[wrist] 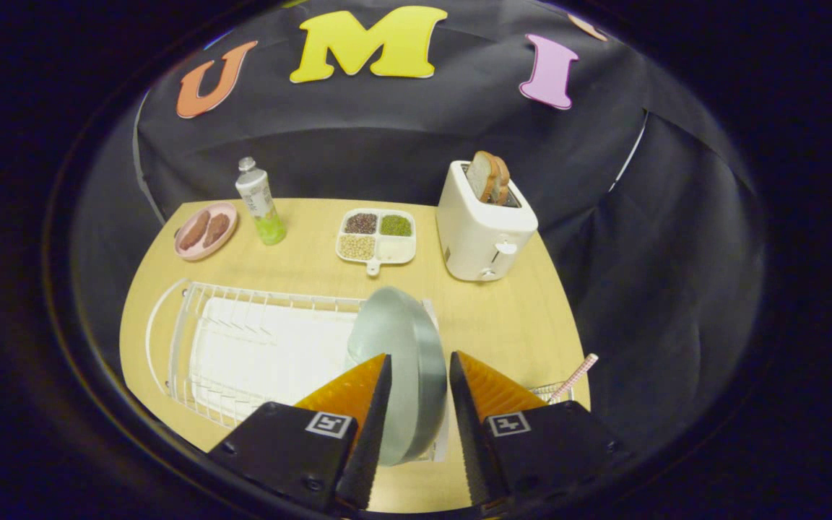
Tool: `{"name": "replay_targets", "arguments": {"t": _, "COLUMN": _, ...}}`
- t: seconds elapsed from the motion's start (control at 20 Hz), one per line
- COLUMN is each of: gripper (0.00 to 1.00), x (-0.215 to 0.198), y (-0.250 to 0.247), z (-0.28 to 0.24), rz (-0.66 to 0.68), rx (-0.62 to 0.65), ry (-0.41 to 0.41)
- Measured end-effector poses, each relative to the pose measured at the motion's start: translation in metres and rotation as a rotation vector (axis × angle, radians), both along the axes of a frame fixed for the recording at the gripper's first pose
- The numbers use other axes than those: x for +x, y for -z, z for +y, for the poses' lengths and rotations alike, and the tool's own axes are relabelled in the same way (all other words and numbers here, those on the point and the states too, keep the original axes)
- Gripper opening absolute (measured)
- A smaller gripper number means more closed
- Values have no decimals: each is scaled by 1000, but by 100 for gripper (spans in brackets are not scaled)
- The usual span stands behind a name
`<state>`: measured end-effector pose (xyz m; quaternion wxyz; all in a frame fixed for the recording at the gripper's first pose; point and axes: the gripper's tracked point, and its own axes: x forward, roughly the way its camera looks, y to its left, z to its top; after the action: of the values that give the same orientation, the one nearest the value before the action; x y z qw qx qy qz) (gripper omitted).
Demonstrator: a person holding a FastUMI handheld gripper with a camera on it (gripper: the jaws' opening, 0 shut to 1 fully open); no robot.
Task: Take the plate from the dish rack, then take the spoon from the basket and place it into the plate.
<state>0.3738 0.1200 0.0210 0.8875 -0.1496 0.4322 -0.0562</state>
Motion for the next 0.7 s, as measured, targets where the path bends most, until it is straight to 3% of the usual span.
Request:
{"name": "replay_targets", "arguments": {"t": 0.15, "gripper": 39, "x": 0, "y": 8, "z": -10, "rz": 103, "rx": -113, "ry": 27}}
{"name": "replay_targets", "arguments": {"t": 0.25, "gripper": 31, "x": 7, "y": 0, "z": -13, "rz": 79, "rx": -155, "ry": 57}}
{"name": "replay_targets", "arguments": {"t": 0.3, "gripper": 20, "x": 9, "y": -1, "z": -10, "rz": 65, "rx": -161, "ry": 46}}
{"name": "replay_targets", "arguments": {"t": 0.5, "gripper": 13, "x": 5, "y": -2, "z": -6, "rz": 53, "rx": -228, "ry": 50}}
{"name": "replay_targets", "arguments": {"t": 0.7, "gripper": 12, "x": 6, "y": -27, "z": 1, "rz": -65, "rx": -344, "ry": 53}}
